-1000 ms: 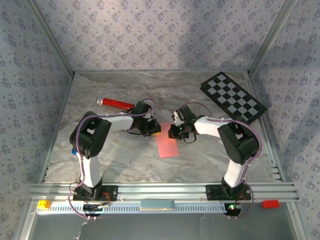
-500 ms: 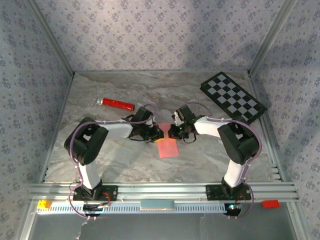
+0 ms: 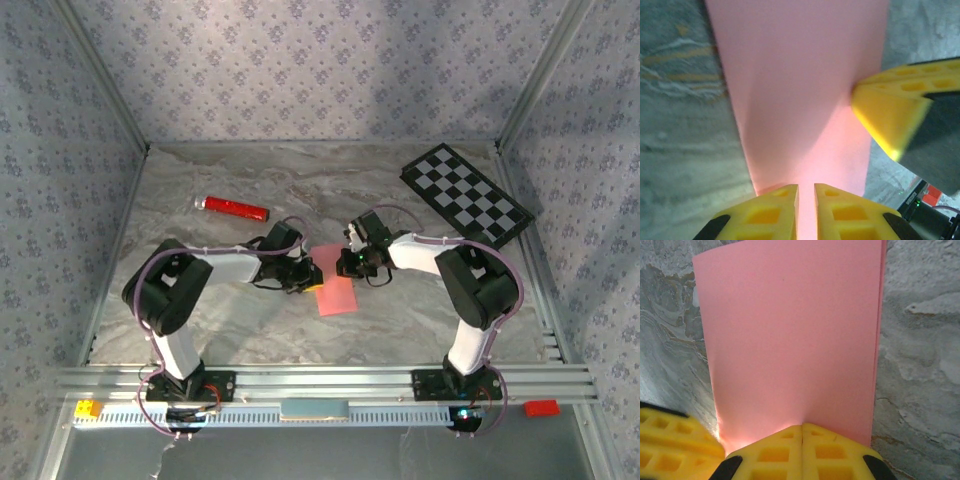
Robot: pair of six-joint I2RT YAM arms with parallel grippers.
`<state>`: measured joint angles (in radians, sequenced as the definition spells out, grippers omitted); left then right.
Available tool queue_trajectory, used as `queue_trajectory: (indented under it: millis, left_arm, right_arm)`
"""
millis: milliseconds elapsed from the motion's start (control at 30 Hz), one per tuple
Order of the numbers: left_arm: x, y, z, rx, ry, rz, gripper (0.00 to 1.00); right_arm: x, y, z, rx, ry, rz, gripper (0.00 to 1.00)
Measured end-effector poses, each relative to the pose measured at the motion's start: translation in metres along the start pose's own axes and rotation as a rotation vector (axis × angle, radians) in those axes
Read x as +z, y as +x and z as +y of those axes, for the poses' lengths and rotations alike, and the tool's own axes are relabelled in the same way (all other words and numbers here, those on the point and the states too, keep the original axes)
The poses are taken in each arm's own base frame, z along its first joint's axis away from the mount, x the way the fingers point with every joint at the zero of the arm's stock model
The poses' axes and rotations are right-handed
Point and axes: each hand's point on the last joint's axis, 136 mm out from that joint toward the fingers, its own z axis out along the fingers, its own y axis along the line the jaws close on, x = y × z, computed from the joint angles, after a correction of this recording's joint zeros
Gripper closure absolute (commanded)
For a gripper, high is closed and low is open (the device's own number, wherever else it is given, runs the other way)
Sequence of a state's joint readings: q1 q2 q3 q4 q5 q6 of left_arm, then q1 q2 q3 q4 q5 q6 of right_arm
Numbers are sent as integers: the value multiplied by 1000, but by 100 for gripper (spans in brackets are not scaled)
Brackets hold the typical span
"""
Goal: Fold a paper plane with a square sheet of paper (pick it up from the middle)
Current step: First fold the square sheet of paper in half at the center of the table, then fold the triangle a second time at the center of the table.
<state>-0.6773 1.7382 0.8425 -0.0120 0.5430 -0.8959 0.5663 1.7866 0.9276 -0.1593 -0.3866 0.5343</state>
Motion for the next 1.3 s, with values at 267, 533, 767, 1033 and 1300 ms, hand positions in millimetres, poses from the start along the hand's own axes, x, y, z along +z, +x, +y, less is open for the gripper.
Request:
queue_trajectory:
  millis: [267, 533, 767, 1033, 1300]
  left_arm:
    - [-2, 25, -23, 60, 25, 27, 85]
    - [12, 57, 9, 24, -42, 114, 86]
    - [12, 58, 10, 35, -40, 119, 86]
    - [-9, 51, 3, 79, -73, 51, 89]
    - [-46, -23, -20, 65, -7, -160, 89]
  right_arm:
    - [0, 0, 1, 1, 6, -4, 100]
    - [0, 0, 1, 4, 17, -10, 100]
    - [0, 0, 0, 10, 20, -11, 100]
    - [0, 0, 2, 9, 14, -11, 100]
    - [0, -1, 3, 18, 16, -13, 100]
